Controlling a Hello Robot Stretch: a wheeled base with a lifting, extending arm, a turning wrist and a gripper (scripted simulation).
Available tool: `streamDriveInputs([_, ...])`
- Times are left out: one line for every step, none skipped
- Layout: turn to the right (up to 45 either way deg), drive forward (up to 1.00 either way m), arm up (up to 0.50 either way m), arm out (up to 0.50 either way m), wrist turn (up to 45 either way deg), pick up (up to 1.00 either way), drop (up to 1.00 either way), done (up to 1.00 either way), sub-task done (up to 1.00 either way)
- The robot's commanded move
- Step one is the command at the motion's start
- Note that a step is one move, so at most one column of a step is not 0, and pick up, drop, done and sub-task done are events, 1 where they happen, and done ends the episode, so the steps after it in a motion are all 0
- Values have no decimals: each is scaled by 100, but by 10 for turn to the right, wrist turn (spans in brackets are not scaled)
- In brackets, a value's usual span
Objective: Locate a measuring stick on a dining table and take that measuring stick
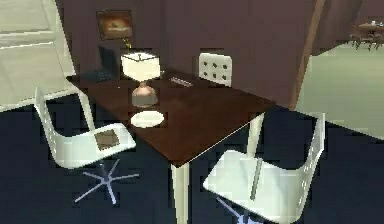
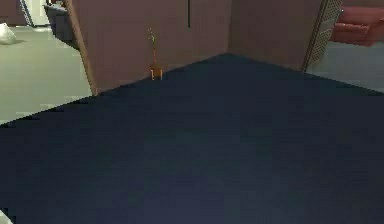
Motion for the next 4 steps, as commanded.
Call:
streamDriveInputs([450, 0, 0, 0, 0, 0, 0, 0, 0])
streamDriveInputs([330, 0, 0, 0, 0, 0, 0, 0, 0])
streamDriveInputs([0, 50, 0, 0, 0, 0, 0, 0, 0])
streamDriveInputs([-180, 0, 0, 0, 0, 0, 0, 0, 0])
